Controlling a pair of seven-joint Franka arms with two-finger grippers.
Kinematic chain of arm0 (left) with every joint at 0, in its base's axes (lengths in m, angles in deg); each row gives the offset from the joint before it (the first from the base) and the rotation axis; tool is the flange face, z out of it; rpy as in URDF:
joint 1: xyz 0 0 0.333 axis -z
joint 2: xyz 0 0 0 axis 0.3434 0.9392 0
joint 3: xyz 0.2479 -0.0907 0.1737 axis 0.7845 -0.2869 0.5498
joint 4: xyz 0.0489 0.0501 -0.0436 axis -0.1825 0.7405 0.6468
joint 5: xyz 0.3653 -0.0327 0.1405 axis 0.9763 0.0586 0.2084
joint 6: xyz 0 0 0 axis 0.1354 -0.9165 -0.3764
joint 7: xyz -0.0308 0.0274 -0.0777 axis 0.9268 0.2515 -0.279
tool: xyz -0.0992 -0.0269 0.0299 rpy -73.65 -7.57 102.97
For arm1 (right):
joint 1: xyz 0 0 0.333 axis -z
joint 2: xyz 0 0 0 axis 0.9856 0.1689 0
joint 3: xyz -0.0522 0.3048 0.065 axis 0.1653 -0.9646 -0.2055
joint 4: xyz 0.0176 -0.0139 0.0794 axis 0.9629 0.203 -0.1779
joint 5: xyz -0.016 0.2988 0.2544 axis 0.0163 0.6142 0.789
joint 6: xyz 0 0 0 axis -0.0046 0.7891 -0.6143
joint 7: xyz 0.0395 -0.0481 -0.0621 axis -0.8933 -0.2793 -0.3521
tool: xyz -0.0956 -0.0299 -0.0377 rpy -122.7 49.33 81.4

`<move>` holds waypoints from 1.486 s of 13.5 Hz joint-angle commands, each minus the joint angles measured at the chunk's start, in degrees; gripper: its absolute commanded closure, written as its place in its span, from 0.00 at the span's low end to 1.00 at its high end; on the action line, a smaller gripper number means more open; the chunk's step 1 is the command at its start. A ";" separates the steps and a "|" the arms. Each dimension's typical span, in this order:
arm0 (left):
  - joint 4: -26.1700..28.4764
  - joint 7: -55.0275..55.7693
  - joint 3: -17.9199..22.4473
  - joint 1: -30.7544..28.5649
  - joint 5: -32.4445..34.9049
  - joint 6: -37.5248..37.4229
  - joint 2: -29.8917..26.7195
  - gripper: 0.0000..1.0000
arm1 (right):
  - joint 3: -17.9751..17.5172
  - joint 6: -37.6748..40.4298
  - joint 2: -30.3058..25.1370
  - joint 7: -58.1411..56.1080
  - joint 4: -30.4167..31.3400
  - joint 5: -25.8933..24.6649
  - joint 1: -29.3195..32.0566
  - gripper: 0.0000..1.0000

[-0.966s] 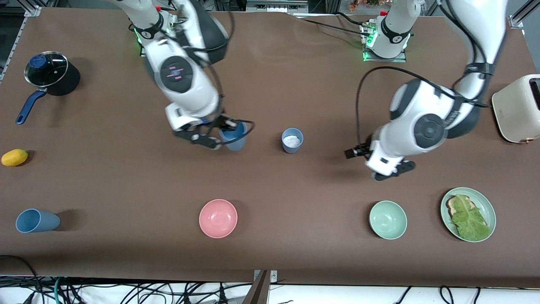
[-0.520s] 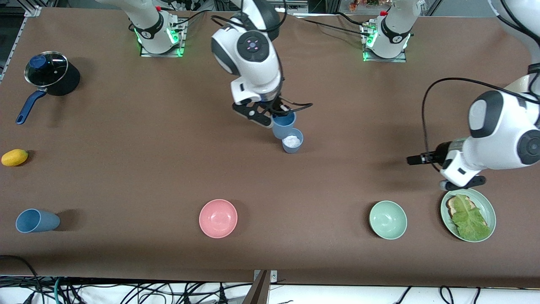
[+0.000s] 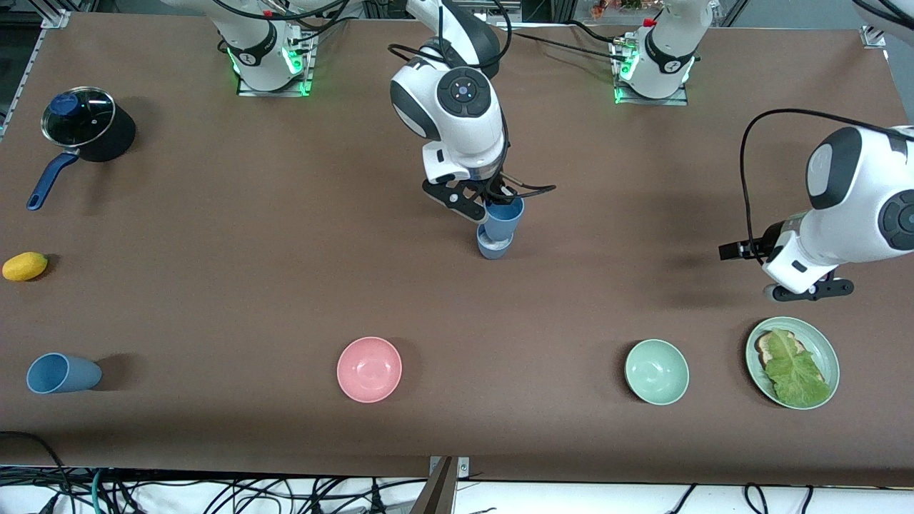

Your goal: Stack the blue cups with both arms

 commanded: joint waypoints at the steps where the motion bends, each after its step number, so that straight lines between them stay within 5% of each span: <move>1: 1.87 -3.45 -0.50 -0.48 1.66 -5.35 -6.99 0.00 | 0.62 0.74 1.51 0.88 -2.27 -0.80 -0.77 1.00; 2: 1.26 -3.72 -0.50 -0.48 1.05 -8.07 -8.66 0.00 | 0.62 0.74 1.69 0.88 -2.27 -0.80 -0.77 1.00; 3: -0.58 -4.16 -0.68 -0.31 0.69 -10.80 -9.11 0.00 | 0.62 0.74 1.78 0.70 -2.27 -0.72 -0.68 0.82; 5: -4.71 -3.82 -1.81 0.66 -1.32 -15.12 -8.68 0.00 | 1.06 1.43 1.43 0.09 -2.62 -0.80 -0.33 0.28; 7: -5.08 -3.29 -3.22 0.66 -1.42 -15.75 -8.77 0.00 | 2.63 4.67 0.03 -1.22 -2.80 -1.15 0.46 0.04; 13: -5.08 -2.32 -3.31 0.66 -1.42 -16.10 -8.68 0.00 | 8.51 22.77 -7.80 -31.43 -2.01 -0.45 9.51 0.01; 20: -5.34 -2.94 -3.23 -0.13 -3.44 -17.95 -9.47 0.00 | 29.15 29.82 -16.85 -65.17 4.23 3.76 9.87 0.00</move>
